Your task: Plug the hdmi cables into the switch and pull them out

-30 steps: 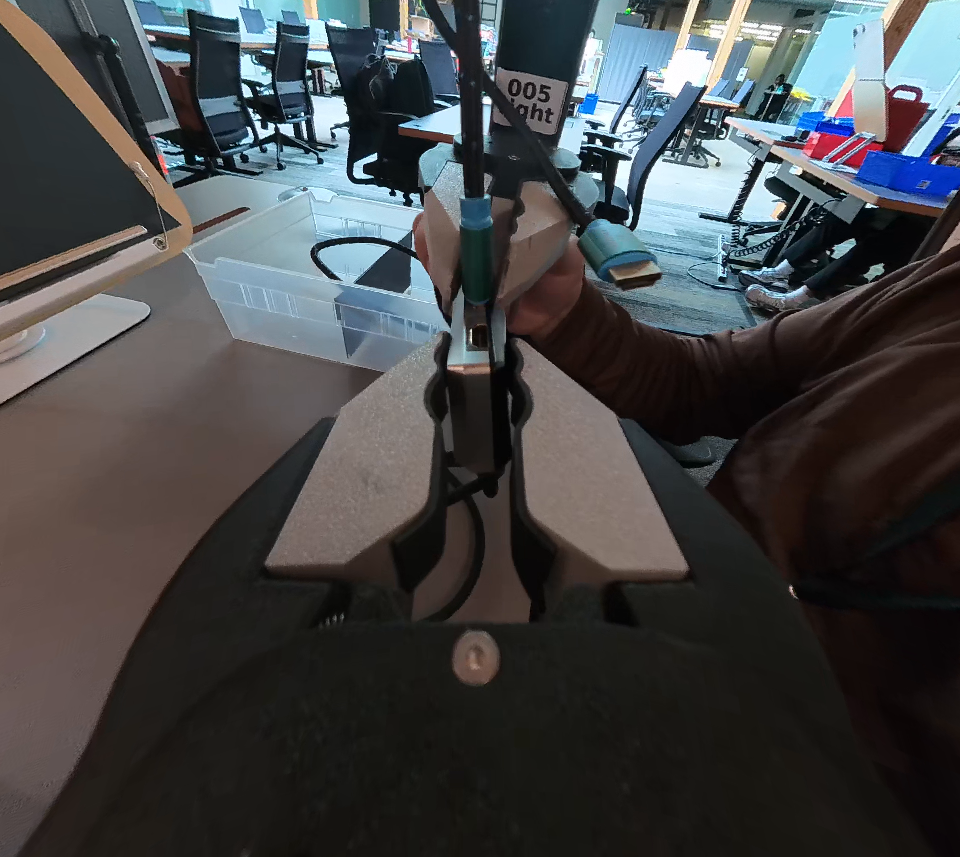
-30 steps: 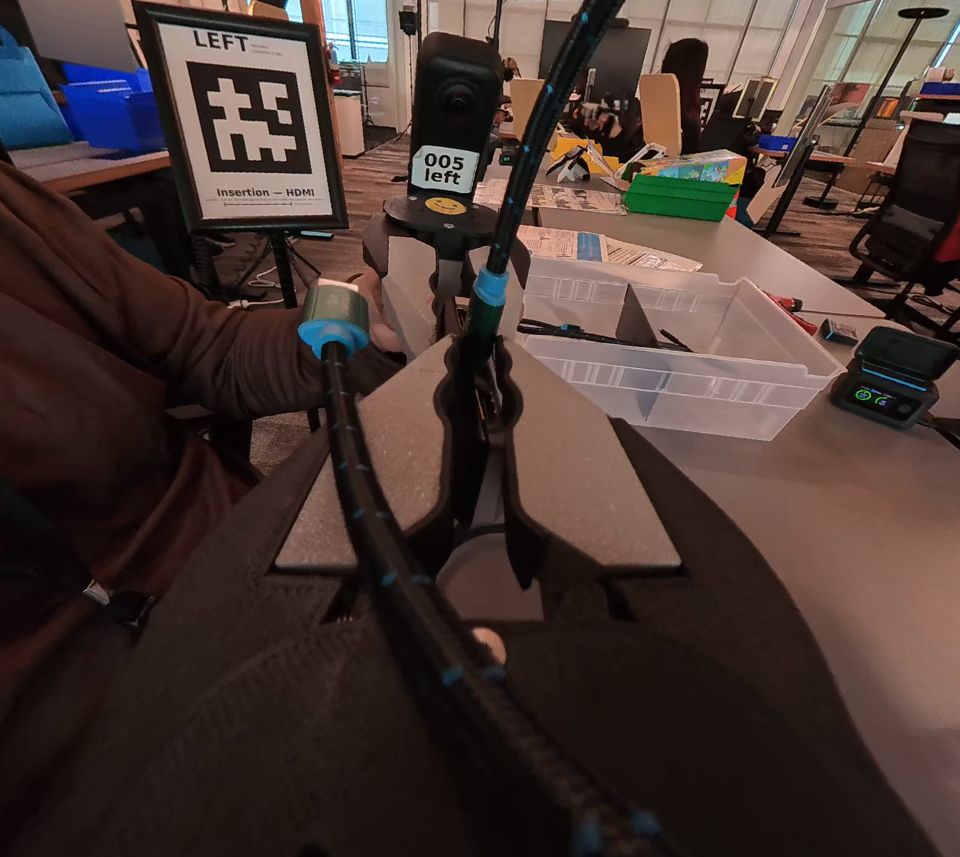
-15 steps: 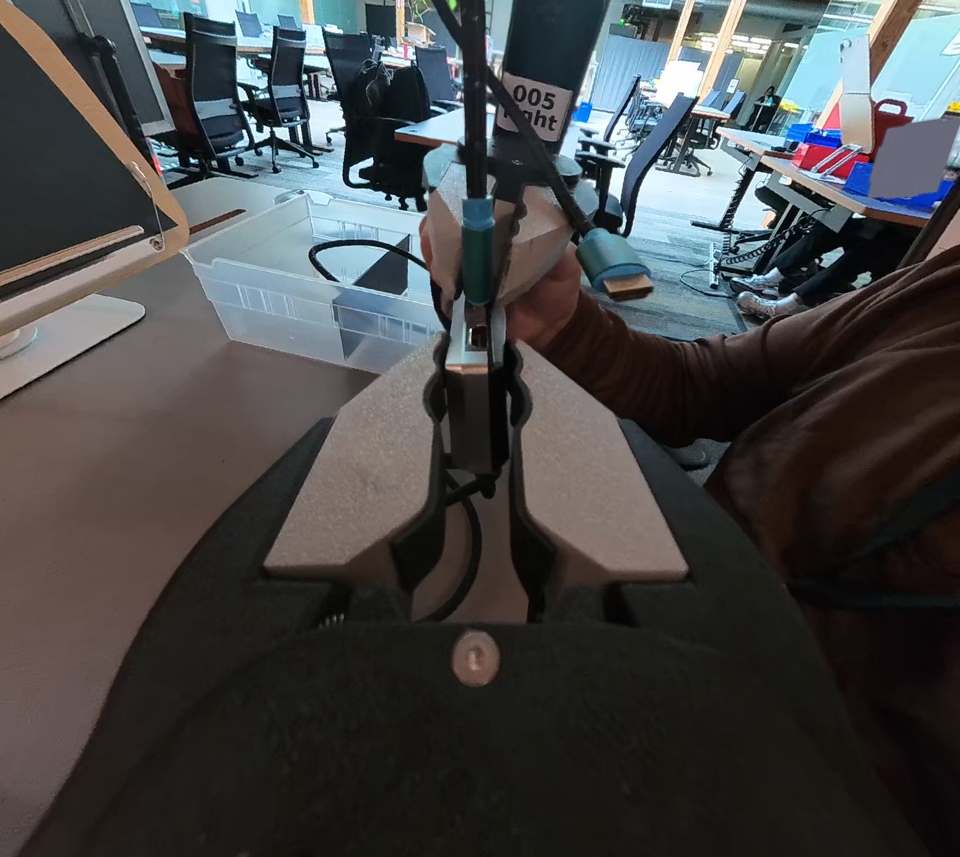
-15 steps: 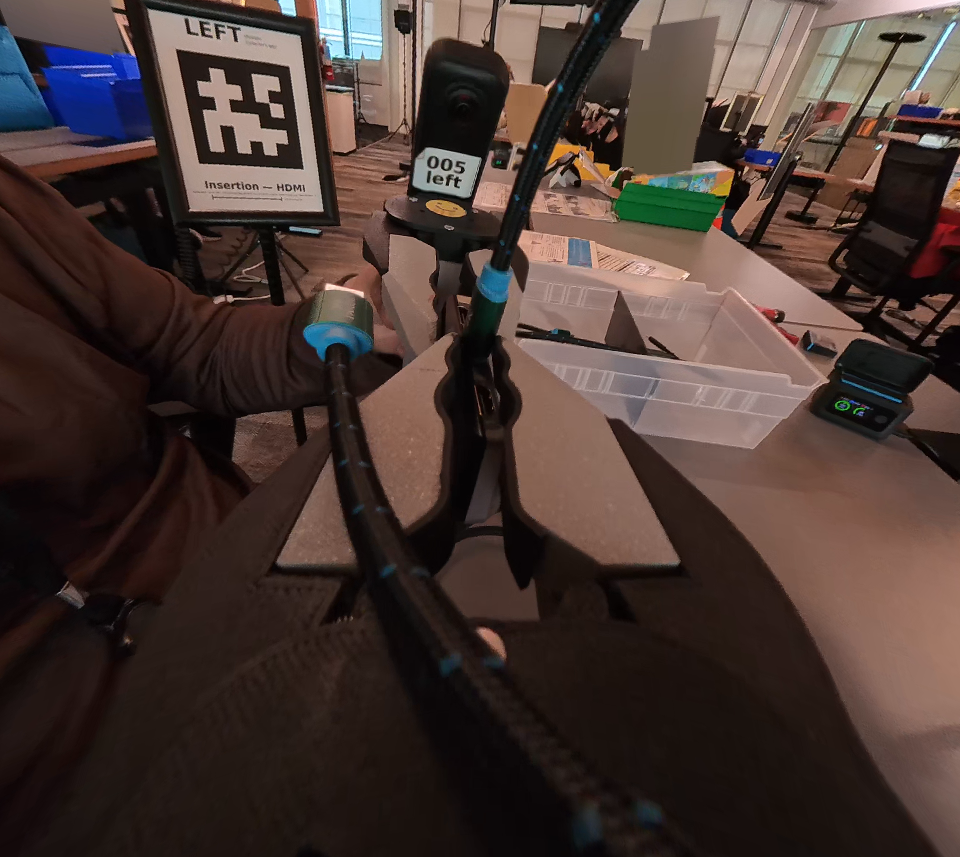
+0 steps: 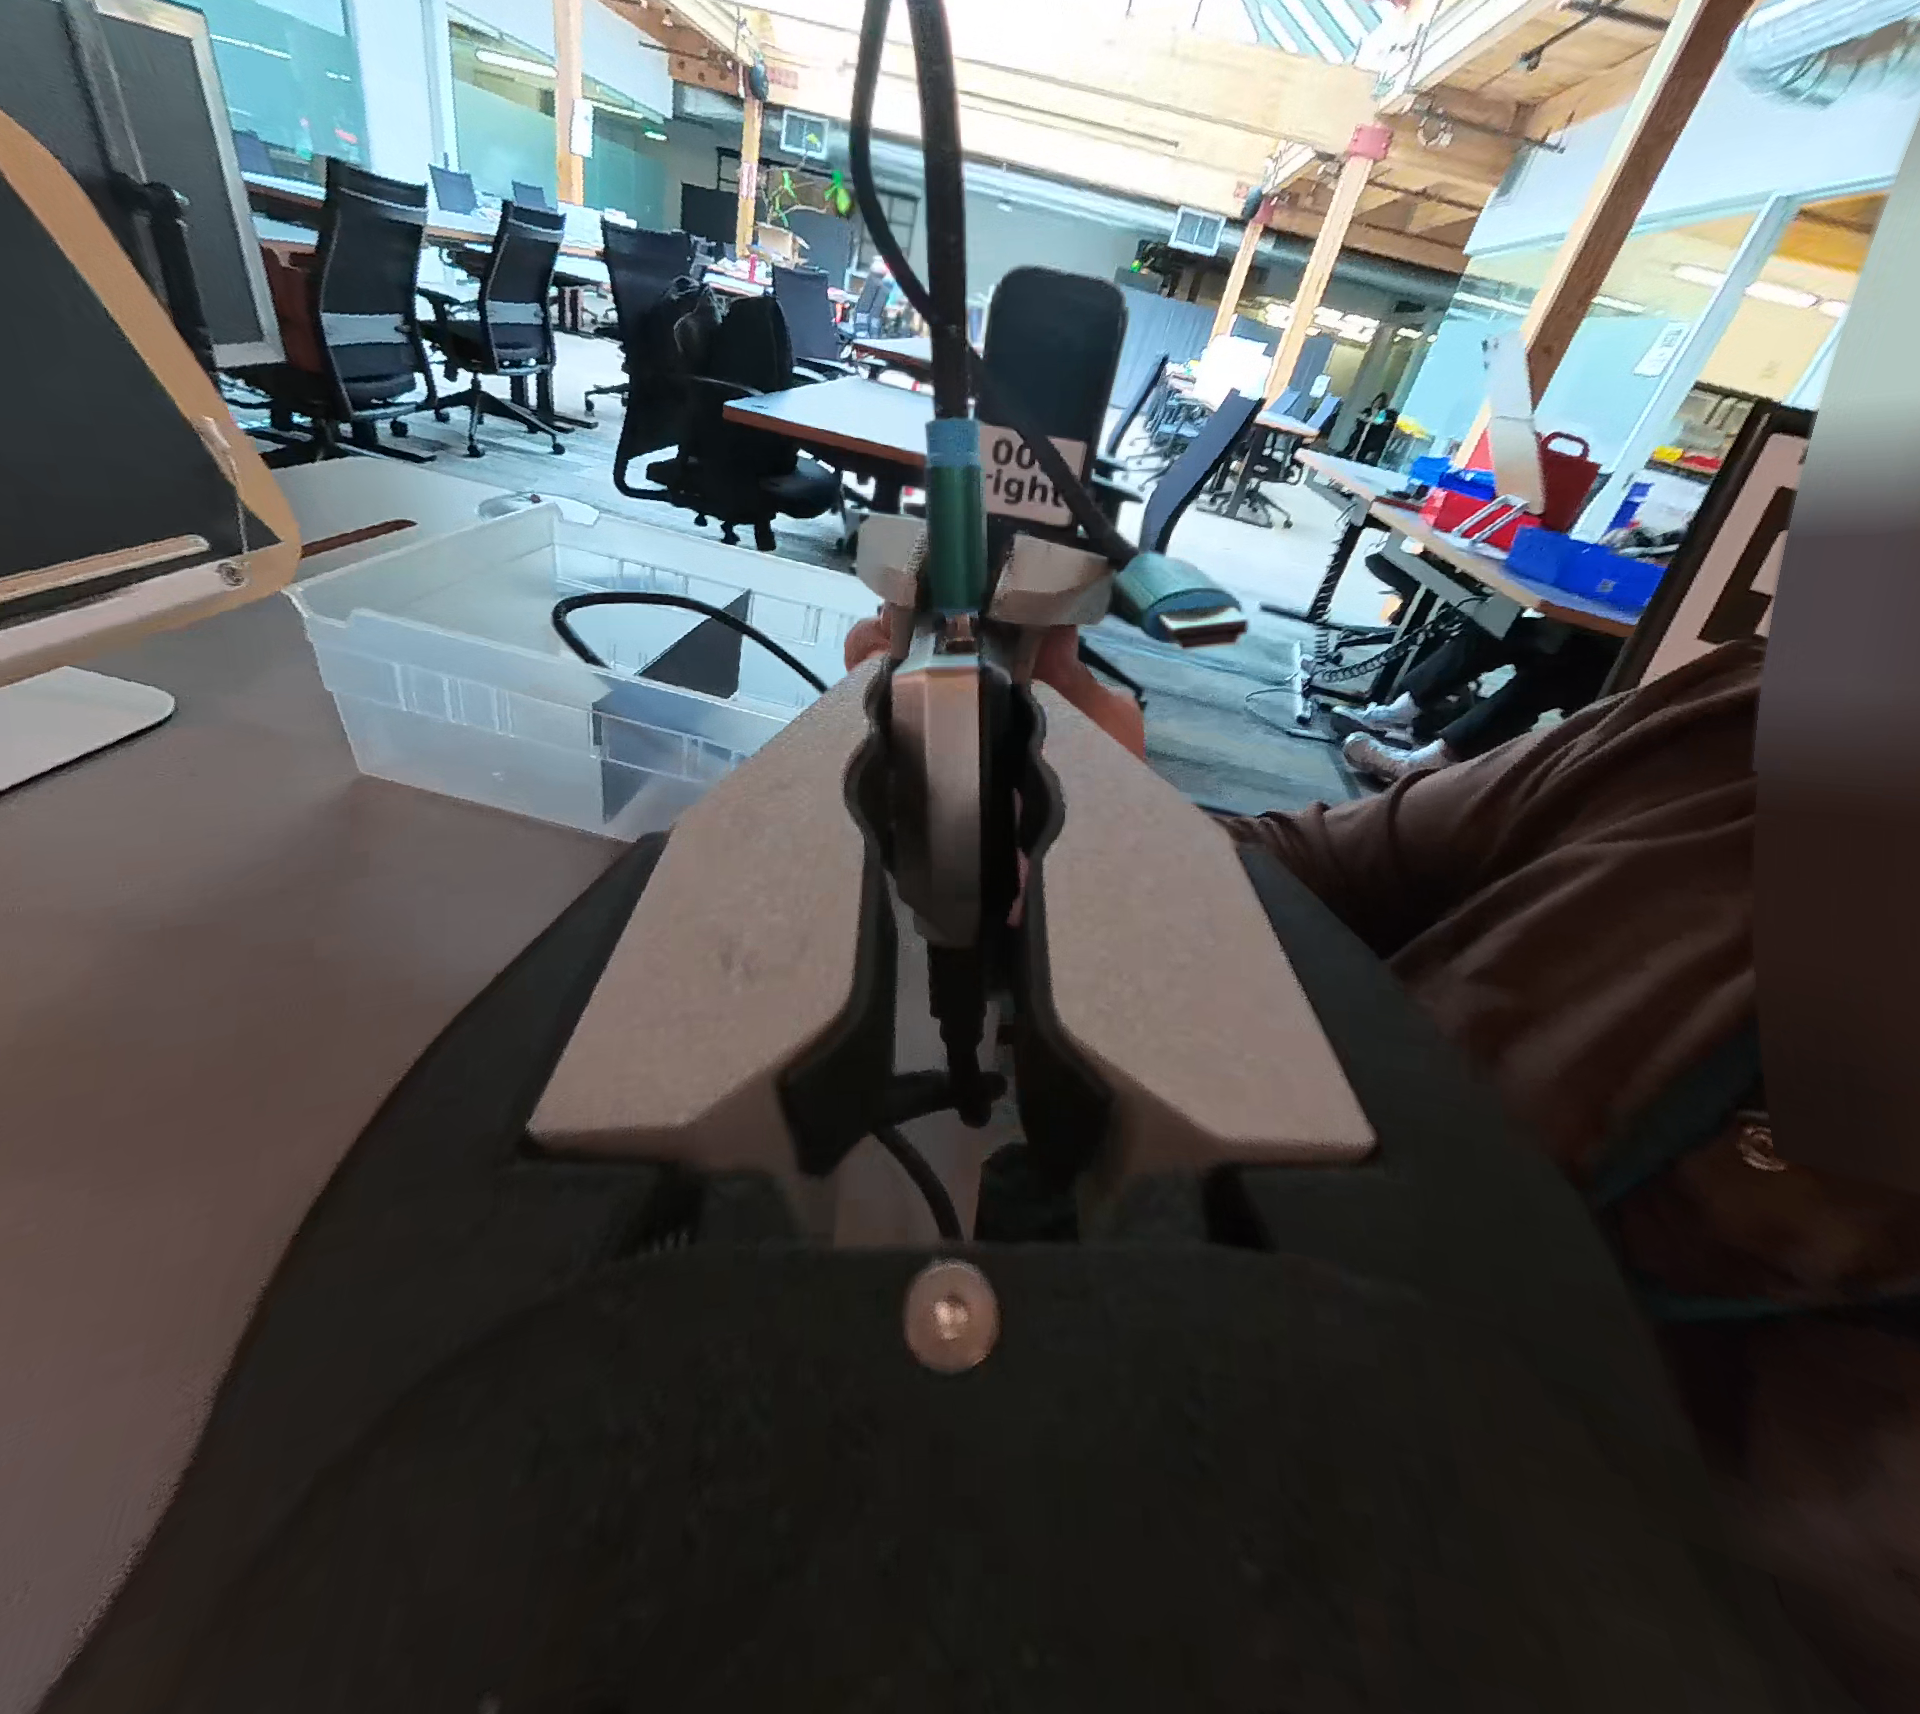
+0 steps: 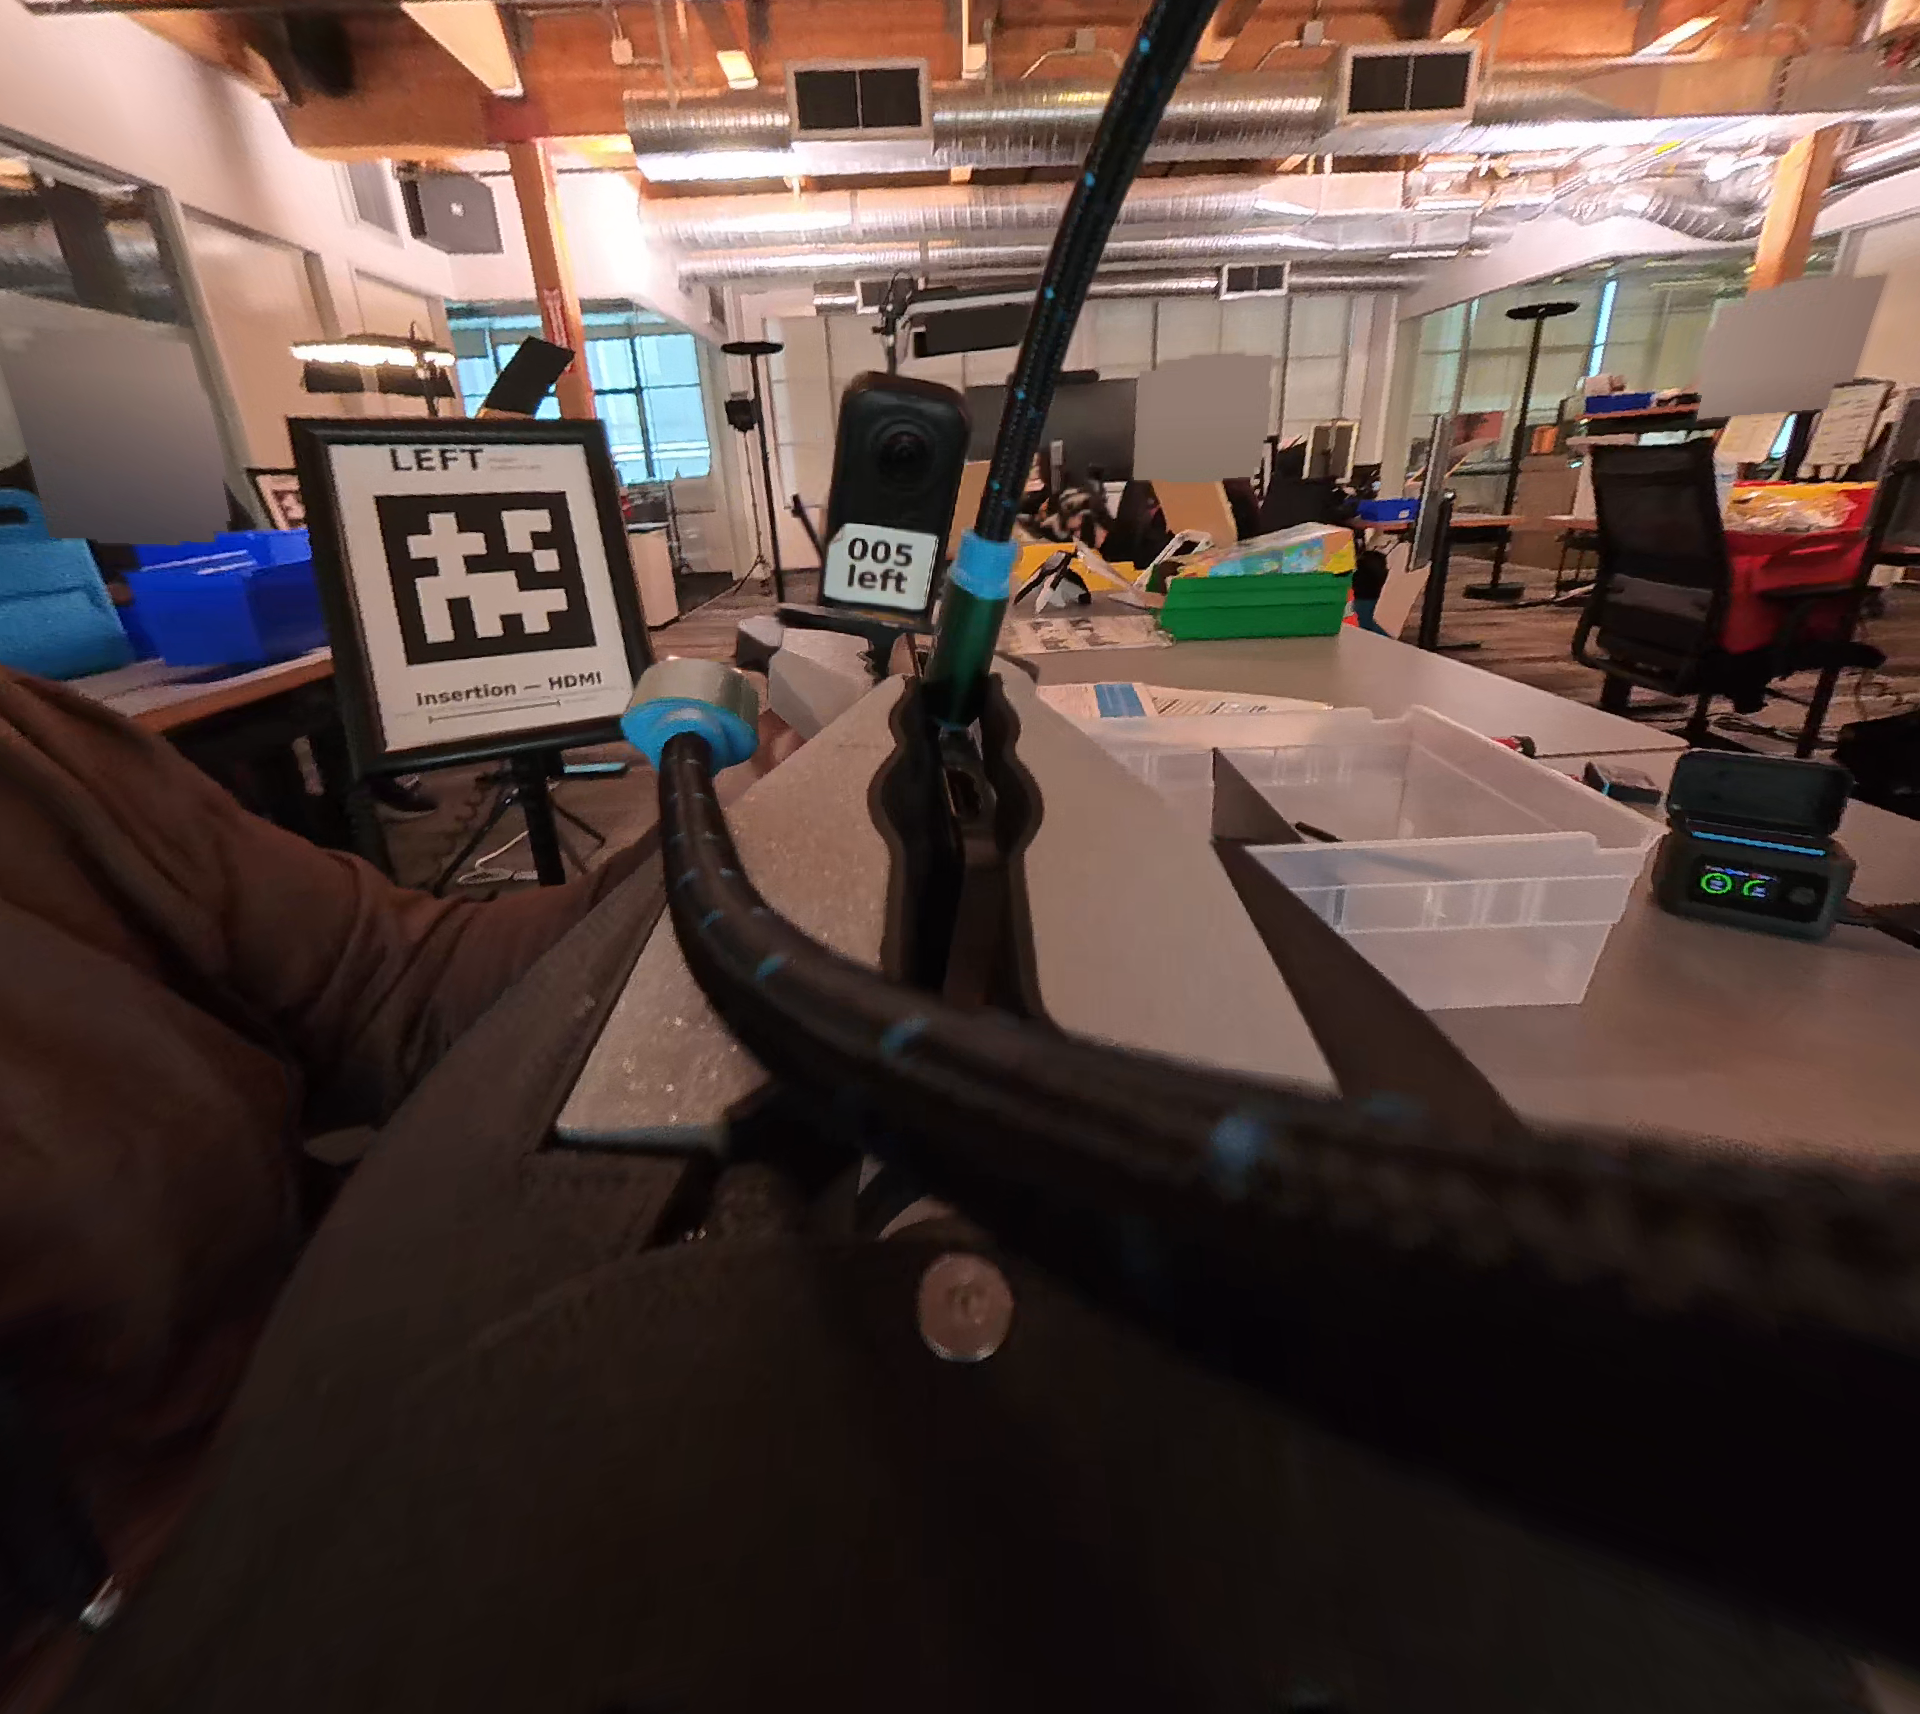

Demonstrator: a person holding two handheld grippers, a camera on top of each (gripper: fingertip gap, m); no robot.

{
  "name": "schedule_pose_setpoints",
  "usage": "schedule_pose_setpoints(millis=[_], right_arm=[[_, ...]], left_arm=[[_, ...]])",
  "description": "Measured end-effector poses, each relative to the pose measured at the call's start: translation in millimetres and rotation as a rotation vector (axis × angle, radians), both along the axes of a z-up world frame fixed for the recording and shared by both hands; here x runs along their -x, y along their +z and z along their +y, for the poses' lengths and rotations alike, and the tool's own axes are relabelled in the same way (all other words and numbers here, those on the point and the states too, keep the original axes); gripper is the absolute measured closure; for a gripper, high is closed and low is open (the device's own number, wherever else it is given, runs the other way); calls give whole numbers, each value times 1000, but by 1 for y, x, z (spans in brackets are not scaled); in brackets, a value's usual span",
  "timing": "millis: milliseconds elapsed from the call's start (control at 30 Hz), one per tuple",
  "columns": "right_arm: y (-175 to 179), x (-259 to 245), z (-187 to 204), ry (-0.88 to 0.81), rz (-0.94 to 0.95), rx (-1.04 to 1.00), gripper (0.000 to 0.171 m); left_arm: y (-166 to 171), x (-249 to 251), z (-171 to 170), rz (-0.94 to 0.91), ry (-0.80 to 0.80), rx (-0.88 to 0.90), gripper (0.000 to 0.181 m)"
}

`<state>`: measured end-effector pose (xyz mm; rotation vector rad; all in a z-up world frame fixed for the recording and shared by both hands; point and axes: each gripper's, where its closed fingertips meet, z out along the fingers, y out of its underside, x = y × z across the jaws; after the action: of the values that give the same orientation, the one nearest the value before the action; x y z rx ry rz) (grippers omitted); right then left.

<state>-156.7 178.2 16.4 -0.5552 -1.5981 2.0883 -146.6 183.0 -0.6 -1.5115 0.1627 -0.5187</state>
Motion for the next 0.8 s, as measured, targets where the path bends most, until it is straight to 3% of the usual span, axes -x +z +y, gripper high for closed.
schedule_pose_setpoints(millis=[200,300,367,533,633,800], right_arm=[[8,6,9,-16,-2,142,164],[48,-6,40,31,84,302,164],[53,-11,44,17,97,201,164],[26,-3,75,-272,-12,-244,163],[10,-5,134,-506,-94,-480,164],[-31,-34,263,-906,-352,-941,164]], left_arm=[[-1,4,4,-79,-5,-16,165],[-45,-8,26,144,90,142,163],[-40,-11,33,171,112,109,163],[-14,8,16,338,240,56,162],[-9,23,0,406,315,74,162],[0,45,-19,375,364,65,164]])
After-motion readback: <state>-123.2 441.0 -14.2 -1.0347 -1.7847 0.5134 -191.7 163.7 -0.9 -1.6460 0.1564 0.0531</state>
